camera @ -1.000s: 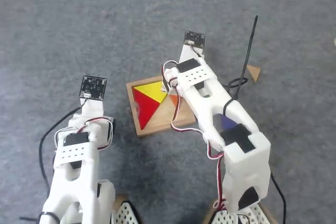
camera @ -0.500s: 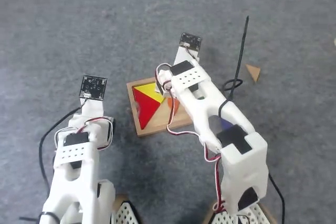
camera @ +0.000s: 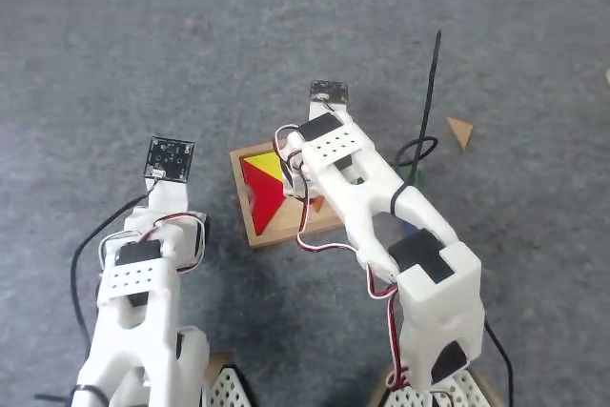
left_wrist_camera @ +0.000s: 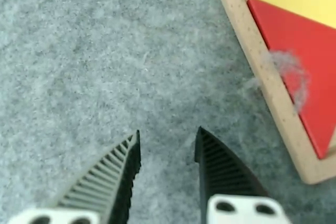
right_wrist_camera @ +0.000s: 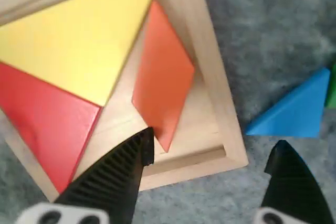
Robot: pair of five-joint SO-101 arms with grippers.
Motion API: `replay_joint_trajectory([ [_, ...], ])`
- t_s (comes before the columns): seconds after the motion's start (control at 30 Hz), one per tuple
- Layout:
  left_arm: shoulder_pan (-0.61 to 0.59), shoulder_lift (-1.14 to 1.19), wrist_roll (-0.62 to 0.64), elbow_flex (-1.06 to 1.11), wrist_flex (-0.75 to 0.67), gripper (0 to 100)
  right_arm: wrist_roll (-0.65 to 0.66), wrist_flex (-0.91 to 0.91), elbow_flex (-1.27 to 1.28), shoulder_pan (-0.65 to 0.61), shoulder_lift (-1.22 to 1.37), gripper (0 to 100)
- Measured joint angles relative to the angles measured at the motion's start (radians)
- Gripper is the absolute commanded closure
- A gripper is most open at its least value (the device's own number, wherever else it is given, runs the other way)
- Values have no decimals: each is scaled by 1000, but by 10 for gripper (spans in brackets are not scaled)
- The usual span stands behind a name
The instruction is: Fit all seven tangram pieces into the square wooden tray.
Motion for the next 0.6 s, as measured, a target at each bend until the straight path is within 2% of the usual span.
replay_joint_trajectory([
  [0.2,0,0,0,0,0,830,60,2,-25,0,52,669],
  [0.6,0,0,0,0,0,830,204,60,-141,104,75,669],
])
